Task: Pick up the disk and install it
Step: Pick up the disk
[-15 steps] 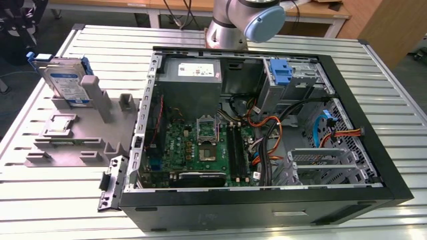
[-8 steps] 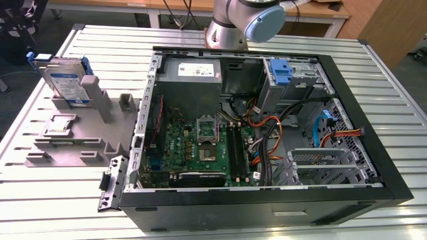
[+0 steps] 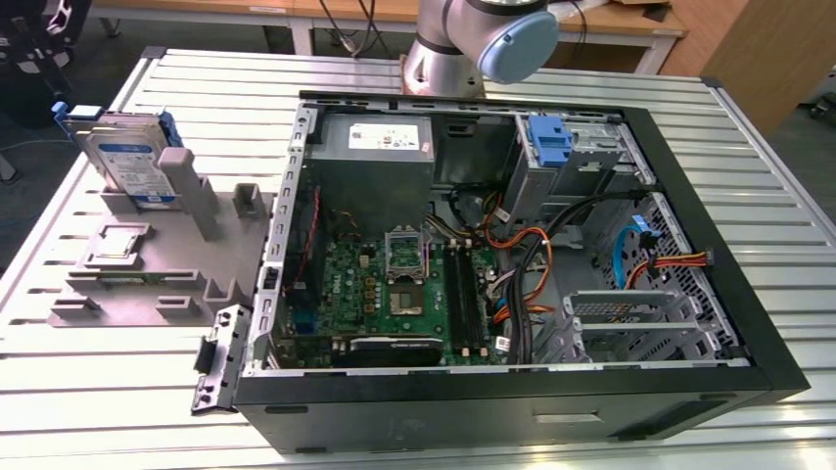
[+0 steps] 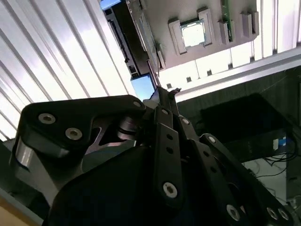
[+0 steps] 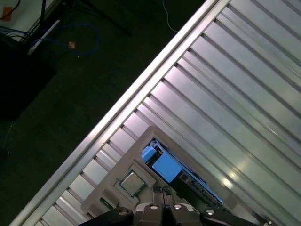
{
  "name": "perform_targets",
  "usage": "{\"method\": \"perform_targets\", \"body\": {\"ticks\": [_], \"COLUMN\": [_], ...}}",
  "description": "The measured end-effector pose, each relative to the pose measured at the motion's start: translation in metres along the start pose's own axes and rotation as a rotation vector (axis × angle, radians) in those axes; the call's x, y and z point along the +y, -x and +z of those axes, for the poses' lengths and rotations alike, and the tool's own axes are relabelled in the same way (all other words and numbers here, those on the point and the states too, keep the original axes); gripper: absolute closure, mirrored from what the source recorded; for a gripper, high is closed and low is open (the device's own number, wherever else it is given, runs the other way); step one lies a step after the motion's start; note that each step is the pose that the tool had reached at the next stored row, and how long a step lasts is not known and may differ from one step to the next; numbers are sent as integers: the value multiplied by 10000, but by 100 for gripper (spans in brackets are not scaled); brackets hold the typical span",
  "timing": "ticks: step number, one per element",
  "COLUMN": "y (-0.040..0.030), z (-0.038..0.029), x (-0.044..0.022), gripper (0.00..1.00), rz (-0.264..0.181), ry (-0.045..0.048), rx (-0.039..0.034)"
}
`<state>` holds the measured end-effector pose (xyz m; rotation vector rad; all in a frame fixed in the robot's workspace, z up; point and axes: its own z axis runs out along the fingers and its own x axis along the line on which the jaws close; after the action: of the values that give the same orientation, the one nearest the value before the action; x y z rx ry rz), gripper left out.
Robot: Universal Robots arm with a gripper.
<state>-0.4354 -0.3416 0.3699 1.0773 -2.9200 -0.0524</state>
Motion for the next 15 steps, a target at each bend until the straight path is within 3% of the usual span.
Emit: {"method": "perform_targets", "body": {"ticks": [10,15], "y": [1,1], "z": [10,40], "x": [0,-1], "gripper": [90,90], "rz": [-1750,-2177], "ry": [-32,-129], "rx": [69,-8]}}
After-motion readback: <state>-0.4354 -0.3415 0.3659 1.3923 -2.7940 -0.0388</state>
